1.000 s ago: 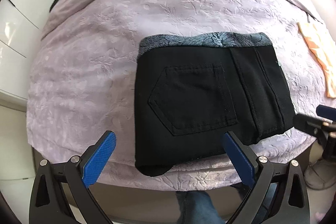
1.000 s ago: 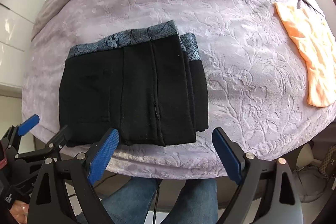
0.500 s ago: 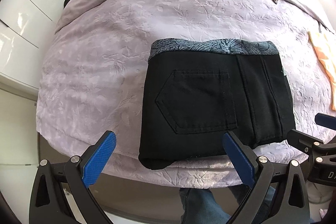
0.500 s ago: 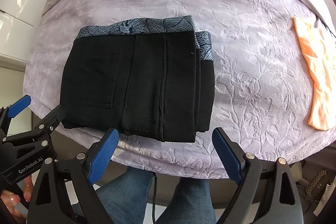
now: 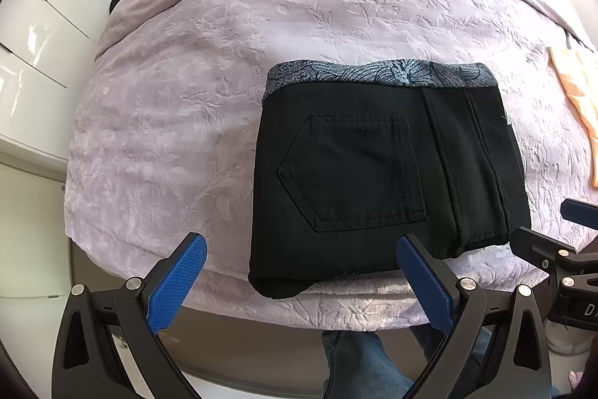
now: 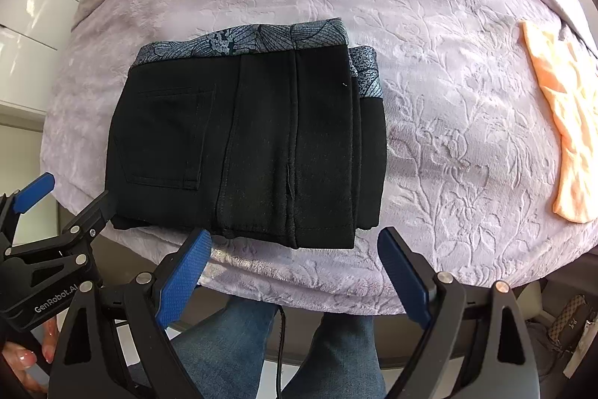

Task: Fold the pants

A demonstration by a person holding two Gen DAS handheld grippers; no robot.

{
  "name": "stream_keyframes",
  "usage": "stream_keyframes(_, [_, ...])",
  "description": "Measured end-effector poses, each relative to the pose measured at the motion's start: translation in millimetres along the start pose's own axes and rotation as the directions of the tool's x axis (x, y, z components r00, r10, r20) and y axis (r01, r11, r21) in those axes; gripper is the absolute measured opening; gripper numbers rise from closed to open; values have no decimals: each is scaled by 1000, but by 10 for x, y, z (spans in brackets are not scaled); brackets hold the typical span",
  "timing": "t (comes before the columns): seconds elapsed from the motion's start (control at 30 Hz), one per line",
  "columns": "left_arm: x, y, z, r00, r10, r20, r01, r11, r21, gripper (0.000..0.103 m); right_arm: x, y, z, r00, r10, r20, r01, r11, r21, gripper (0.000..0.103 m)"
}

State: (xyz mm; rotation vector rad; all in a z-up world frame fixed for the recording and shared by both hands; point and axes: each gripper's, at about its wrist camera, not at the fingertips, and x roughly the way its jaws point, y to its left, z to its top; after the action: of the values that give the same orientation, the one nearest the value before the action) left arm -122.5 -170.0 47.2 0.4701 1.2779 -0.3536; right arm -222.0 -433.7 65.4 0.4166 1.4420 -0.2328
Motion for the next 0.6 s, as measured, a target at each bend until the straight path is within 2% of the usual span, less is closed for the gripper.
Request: stream_keyframes(0.6, [-7, -25, 14, 1000, 2, 3, -2, 1000, 6, 102, 5, 3, 9, 1000, -2, 1, 2, 1000, -3, 92])
